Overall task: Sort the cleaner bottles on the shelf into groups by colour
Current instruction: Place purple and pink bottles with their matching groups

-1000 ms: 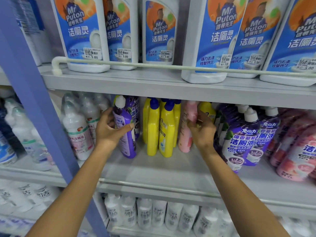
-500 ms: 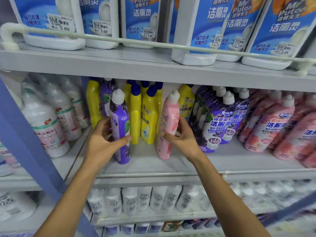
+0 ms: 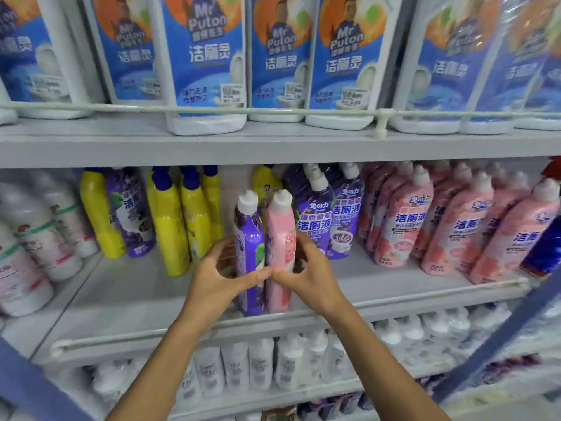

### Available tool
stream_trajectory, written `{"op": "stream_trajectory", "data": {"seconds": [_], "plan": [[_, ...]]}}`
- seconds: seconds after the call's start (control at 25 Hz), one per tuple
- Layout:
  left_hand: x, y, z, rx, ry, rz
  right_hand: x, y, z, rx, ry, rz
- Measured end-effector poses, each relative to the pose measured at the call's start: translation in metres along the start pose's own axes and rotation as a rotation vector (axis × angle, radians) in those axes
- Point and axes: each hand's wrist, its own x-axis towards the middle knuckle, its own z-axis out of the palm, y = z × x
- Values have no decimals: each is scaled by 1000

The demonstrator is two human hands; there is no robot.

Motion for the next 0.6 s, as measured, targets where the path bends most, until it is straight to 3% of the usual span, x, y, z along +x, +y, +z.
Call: {"op": "stream_trajectory", "data": {"seconds": [0.36, 0.6], "plan": [[4, 16, 155, -20, -40, 13, -8, 51, -137, -28, 136, 39], [9, 3, 218, 45, 151, 19, -11, 75, -189, -84, 291, 46]]}}
